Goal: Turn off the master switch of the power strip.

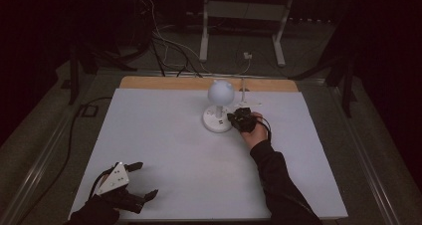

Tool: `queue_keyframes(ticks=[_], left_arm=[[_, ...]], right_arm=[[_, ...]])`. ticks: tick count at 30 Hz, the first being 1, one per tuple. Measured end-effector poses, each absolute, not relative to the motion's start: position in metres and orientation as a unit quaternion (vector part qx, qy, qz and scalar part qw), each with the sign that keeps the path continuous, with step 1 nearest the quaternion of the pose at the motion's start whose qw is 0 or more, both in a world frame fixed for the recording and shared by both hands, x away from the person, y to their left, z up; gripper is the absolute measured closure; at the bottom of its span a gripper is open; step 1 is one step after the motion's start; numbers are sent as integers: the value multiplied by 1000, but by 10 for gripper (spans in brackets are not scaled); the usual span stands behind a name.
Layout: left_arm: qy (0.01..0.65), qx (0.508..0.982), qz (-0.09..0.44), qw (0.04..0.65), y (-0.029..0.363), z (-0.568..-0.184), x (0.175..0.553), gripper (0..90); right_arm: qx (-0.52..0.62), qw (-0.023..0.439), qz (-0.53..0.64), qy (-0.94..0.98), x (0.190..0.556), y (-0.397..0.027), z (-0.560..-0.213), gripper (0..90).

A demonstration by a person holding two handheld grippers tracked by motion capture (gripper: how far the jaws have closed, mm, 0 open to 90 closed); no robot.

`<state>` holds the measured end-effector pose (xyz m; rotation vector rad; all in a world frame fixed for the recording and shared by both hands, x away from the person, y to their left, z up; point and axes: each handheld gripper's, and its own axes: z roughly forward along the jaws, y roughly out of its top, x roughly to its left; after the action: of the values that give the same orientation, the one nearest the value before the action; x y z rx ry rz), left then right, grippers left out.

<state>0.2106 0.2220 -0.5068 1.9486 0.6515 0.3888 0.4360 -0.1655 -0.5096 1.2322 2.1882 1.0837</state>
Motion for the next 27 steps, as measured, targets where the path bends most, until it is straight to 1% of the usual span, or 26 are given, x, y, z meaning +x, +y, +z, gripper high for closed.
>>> queue_keyframes(ticks=[6,16,21,27], left_arm=[[268,808,160,499,221,-507,210,4],[270,809,160,498,221,-507,211,4],[270,808,160,498,222,-507,211,4],[270,808,159,499,222,-507,211,4]], right_arm=[[433,212,381,789,435,-164,-509,900],[426,207,382,794,436,-166,-509,900],[418,221,373,798,434,-163,-509,900],[417,214,377,799,433,-164,-509,900]])
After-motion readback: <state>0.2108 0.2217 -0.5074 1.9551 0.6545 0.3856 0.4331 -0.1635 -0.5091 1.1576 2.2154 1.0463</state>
